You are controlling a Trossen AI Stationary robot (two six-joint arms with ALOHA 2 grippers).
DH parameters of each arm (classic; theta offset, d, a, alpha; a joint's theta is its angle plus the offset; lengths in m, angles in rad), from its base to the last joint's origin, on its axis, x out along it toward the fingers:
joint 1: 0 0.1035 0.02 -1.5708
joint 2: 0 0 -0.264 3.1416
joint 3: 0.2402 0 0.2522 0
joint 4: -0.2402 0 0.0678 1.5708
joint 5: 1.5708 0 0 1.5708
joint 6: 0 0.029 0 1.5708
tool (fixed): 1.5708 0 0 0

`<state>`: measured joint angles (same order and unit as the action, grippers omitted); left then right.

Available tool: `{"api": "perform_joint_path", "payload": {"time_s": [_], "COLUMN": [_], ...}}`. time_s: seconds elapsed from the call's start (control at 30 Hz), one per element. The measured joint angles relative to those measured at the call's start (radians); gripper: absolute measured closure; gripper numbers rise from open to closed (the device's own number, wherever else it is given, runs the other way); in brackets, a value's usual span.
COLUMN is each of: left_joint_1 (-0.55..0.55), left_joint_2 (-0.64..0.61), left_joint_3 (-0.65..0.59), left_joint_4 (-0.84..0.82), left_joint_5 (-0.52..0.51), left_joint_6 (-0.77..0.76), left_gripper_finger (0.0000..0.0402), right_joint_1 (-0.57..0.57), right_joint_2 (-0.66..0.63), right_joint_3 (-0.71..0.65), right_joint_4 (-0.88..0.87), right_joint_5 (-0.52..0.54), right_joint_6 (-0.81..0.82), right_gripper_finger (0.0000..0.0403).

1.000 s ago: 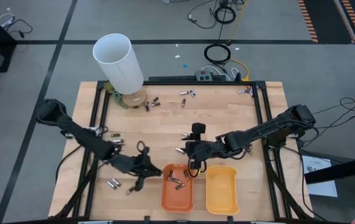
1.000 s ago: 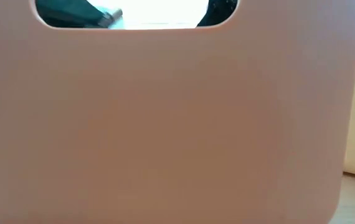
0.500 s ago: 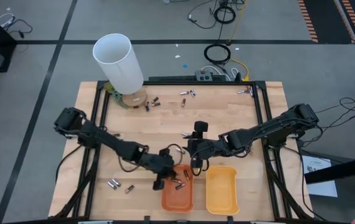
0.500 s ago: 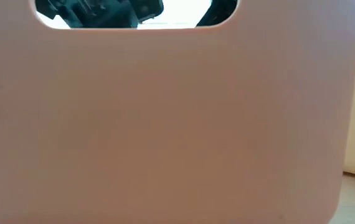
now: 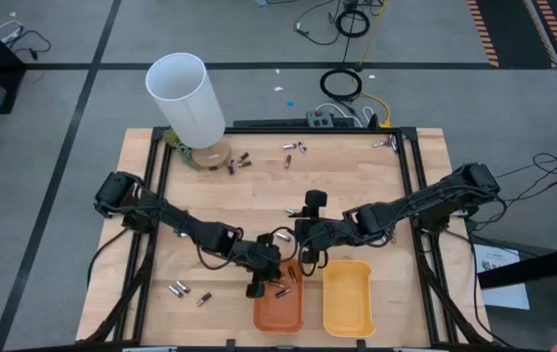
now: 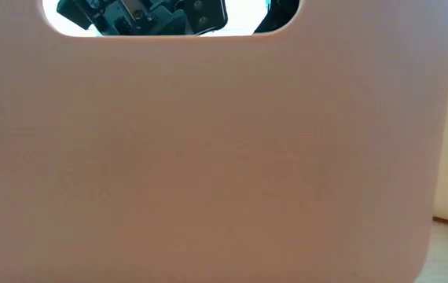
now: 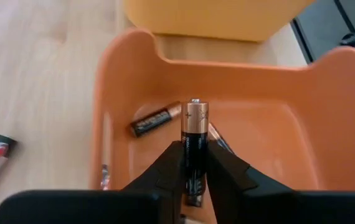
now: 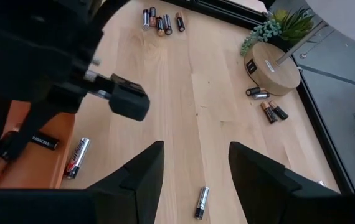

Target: Sort batteries

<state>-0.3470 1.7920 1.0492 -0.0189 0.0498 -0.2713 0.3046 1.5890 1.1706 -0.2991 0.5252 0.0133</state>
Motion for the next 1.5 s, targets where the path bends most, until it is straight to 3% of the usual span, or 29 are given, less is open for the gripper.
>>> {"api": "perform_joint_path", "payload": {"time_s": [0.53,0.77,1.0,1.23,1.37,1.5], "left_joint_1": [0.000,-0.014,-0.123,-0.270,-0.360,-0.426], "left_joint_2": [-0.004,-0.136,-0.300,-0.344,-0.344,-0.339], "left_joint_3": [0.000,-0.001,-0.001,-0.002,-0.045,-0.122], "left_joint_4": [0.001,-0.131,-0.469,-0.750,-0.720,-0.547], "left_joint_5": [0.020,-0.009,-0.125,-0.156,-0.121,-0.122], "left_joint_6": [0.052,0.054,-0.188,-0.491,-0.611,-0.679], "left_gripper_finger": [0.0285,0.0281,0.0281,0.0281,0.0281,0.0281], "right_joint_1": [0.000,0.000,0.000,0.000,0.000,0.000], "right_joint_2": [0.000,0.000,0.000,0.000,0.000,0.000], "right_joint_3": [0.000,0.000,0.000,0.000,0.000,0.000], "right_joint_4": [-0.003,-0.012,-0.020,-0.018,-0.017,-0.015], "right_joint_5": [0.000,0.000,0.000,0.000,-0.001,-0.001], "right_joint_6": [0.001,0.005,0.004,-0.018,-0.018,-0.007], "right_gripper_finger": [0.0232,0.0232,0.0232,0.0232,0.0232,0.0232]}}
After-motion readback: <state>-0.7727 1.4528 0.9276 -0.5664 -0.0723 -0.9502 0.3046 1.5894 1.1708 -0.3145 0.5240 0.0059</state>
